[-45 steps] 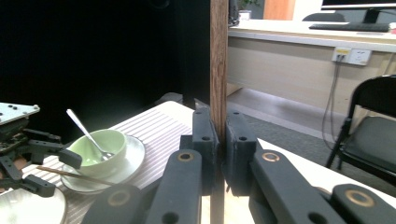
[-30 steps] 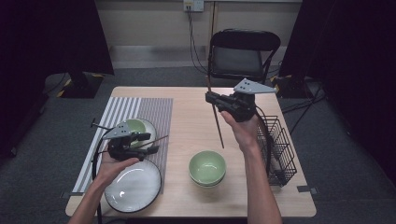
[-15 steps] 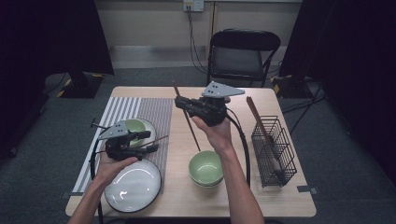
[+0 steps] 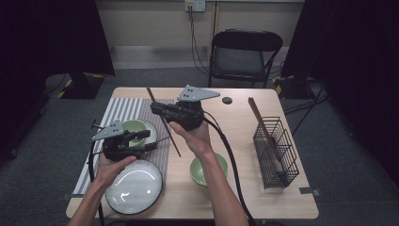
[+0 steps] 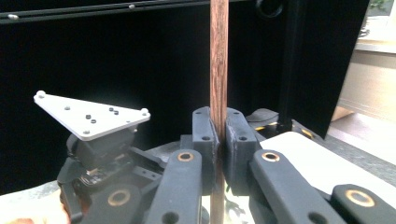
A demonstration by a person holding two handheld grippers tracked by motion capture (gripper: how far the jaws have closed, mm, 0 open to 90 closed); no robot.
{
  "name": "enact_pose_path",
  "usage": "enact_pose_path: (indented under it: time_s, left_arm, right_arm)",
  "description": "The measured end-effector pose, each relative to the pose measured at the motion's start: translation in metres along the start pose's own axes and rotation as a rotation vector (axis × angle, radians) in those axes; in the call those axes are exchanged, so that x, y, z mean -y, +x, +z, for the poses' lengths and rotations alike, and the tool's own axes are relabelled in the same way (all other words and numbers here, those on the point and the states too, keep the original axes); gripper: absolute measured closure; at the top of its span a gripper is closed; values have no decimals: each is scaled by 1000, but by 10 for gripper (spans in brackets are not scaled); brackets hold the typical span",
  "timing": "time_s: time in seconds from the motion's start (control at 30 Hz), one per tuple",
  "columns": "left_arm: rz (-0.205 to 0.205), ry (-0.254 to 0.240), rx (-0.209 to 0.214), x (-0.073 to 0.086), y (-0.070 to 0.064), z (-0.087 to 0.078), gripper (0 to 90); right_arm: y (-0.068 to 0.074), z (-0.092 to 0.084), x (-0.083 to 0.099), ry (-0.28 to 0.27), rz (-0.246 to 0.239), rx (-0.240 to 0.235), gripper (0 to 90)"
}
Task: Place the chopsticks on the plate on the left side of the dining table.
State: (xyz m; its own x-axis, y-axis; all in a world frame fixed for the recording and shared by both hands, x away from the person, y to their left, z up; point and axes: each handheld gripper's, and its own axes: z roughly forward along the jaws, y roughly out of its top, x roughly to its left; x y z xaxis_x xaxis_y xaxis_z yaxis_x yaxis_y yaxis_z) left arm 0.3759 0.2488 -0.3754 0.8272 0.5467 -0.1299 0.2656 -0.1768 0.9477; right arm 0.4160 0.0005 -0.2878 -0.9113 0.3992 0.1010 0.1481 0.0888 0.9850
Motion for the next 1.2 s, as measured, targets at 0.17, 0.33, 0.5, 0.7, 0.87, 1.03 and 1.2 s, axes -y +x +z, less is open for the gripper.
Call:
enact_pose_path:
  time_s: [0.17,0.33,0.5,0.7,0.87,1.03,1.2]
  left_arm:
    - [-13,-16,31,-1,0,-1,431]
    - [-18,-40,48,-3,-2,-3,519]
    - [-19,-31,42,-1,-2,-1,601]
    - [-12,-35,38,0,2,-3,671]
    - [-14,-45,60,1,2,-3,730]
    - [0,-44,85,-2,-3,1,781]
    - [-30,-54,92,-3,0,-1,841]
  right_arm:
    - [8,17,3,4,10,-36,853]
    - [18,33,11,29,3,-69,853]
    - [24,39,17,41,11,-79,852]
    - [20,33,18,30,31,-71,852]
    - [15,25,19,15,48,-72,852]
    - [17,27,19,5,53,-78,852]
    - [18,31,20,6,47,-86,852]
